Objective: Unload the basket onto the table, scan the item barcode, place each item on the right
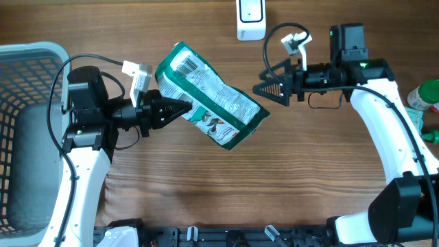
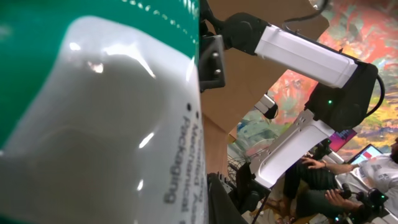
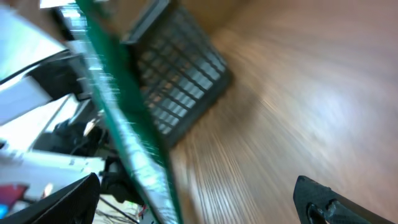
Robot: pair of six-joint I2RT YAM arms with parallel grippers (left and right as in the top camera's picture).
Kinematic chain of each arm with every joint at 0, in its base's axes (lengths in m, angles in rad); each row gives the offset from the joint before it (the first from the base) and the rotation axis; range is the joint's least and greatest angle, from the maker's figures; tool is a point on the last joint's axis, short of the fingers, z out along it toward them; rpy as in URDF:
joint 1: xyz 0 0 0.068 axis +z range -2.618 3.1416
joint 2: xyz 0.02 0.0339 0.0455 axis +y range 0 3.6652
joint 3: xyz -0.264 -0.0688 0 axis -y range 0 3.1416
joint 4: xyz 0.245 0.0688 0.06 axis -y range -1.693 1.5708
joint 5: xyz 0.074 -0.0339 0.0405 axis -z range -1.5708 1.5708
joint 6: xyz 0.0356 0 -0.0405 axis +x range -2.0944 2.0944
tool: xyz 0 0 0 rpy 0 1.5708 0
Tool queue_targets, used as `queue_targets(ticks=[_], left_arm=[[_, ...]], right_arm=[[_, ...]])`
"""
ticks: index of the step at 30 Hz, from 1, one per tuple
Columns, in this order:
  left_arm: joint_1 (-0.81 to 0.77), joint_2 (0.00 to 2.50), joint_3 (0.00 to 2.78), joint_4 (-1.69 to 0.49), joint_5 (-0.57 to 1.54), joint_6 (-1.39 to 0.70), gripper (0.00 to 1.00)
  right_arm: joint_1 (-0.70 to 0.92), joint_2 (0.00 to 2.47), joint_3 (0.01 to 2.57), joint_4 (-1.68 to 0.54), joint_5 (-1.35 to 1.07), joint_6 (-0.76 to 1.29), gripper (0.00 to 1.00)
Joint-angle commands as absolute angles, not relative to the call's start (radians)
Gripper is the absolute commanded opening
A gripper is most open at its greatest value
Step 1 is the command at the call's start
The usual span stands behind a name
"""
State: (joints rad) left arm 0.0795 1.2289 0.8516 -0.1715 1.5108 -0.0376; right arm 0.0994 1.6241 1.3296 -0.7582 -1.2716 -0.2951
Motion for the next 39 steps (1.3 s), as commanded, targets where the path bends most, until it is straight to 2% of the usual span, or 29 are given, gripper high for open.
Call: queue_targets(ticks=[1,3,6,9,10,11,12,13,15,16,19,22,27,32,35,39], left_arm=[[0.075,1.216,0.851,-0.168,1.507,-0.061,0.04],[0.075,1.216,0.851,-0.167,1.507,-0.061,0.04],[0.075,1.216,0.851,-0.160,1.507,-0.062,0.04],[0.075,1.216,0.851,-0.160,1.507,-0.061,0.04],[0.075,1.216,0.851,-0.160,1.507,-0.062,0.04],[0.075,1.216,0.851,-0.161,1.507,-0.062,0.04],[0.075,1.216,0.851,-0.161,1.507,-0.062,0.04],[0.075,1.216,0.851,-0.162,1.507,-0.068,0.08],[0.075,1.216,0.851,-0.168,1.506,-0.088,0.31],[0.075,1.216,0.851,-0.176,1.505,-0.087,0.45],[0.075,1.215,0.851,-0.228,1.470,-0.089,1.00],[0.052,1.208,0.851,-0.360,1.192,-0.168,1.00],[-0.130,1.126,0.851,-0.579,0.762,-0.169,1.00],[-0.384,1.028,0.851,-0.759,0.211,-0.361,1.00],[-0.476,1.028,0.851,-0.839,-0.001,-0.521,1.00],[-0.511,1.028,0.851,-0.973,-0.155,-0.683,1.00]], right_arm=[[0.157,1.634,1.320,-0.727,-1.430,-0.419,1.00],[0.226,1.634,1.320,-0.698,-1.410,-0.413,1.00],[0.324,1.641,1.320,-0.692,-1.161,-0.318,1.00],[0.398,1.657,1.320,-0.692,-1.143,-0.311,0.99],[0.442,1.660,1.320,-0.693,-1.113,-0.311,0.75],[0.450,1.660,1.320,-0.694,-1.069,-0.304,0.38],[0.450,1.660,1.320,-0.697,-1.039,-0.276,0.18],[0.443,1.660,1.320,-0.707,-0.995,-0.223,0.04],[0.426,1.650,1.320,-0.756,-0.991,-0.221,0.04],[0.418,1.640,1.320,-0.786,-0.990,-0.223,0.04],[0.376,1.576,1.320,-0.899,-0.981,-0.270,0.05],[0.335,1.474,1.320,-0.996,-0.881,-0.287,0.04],[0.326,1.302,1.320,-1.116,-0.729,-0.285,0.04],[0.326,1.137,1.320,-1.213,-0.820,-0.200,0.04],[0.326,1.069,1.320,-1.312,-0.891,-0.212,0.04],[0.326,0.990,1.320,-1.412,-0.891,-0.271,0.05]])
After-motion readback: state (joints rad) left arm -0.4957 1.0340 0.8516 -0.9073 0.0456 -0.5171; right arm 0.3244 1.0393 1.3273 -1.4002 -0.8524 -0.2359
